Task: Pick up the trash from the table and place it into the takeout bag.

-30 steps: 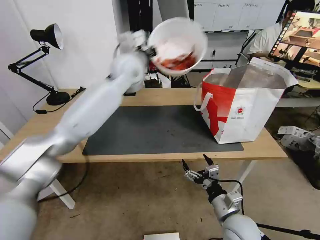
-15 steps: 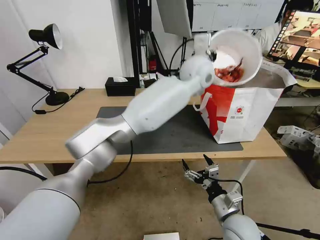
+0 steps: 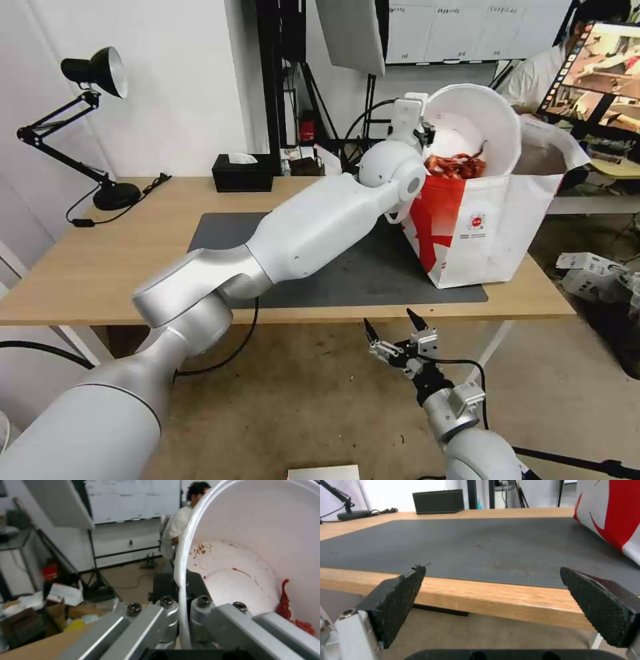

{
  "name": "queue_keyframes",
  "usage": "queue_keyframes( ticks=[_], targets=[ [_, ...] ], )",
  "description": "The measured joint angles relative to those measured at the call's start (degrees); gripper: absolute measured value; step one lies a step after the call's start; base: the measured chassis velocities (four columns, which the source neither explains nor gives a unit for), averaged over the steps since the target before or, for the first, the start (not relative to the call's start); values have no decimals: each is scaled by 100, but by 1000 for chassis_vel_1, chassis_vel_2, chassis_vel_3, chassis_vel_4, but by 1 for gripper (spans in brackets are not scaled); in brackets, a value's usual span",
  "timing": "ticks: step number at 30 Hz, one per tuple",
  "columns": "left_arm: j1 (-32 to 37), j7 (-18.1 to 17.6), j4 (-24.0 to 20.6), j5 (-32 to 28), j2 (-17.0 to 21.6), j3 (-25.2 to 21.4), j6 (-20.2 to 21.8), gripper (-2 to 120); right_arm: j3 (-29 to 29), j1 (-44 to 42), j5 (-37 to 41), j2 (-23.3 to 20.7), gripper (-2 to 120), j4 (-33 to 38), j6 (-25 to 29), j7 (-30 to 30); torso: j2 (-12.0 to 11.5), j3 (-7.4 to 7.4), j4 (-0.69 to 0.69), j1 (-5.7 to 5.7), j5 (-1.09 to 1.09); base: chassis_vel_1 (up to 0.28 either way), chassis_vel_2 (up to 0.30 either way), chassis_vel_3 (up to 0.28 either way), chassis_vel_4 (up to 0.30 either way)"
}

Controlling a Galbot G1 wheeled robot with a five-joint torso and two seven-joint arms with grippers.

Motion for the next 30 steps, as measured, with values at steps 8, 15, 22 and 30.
queue_keyframes(
  ticks=[8, 15, 22, 30],
  targets=[
    [-95, 475, -47, 69, 5, 242, 109, 12, 0, 0, 0, 0, 100, 0, 0, 0, 0, 0, 0, 0, 0, 0, 0, 0, 0],
    [-112, 535, -93, -106, 9, 315, 198, 35, 0, 0, 0, 0, 100, 0, 0, 0, 0, 0, 1, 0, 0, 0, 0, 0, 0],
    [-85, 506, -187, -363, 15, 249, 286, 57, 0, 0, 0, 0, 100, 0, 0, 0, 0, 0, 0, 0, 0, 0, 0, 0, 0],
    [-35, 398, -437, -513, 196, 191, 288, 87, 0, 0, 0, 0, 100, 0, 0, 0, 0, 0, -1, 0, 0, 0, 0, 0, 0]
  ],
)
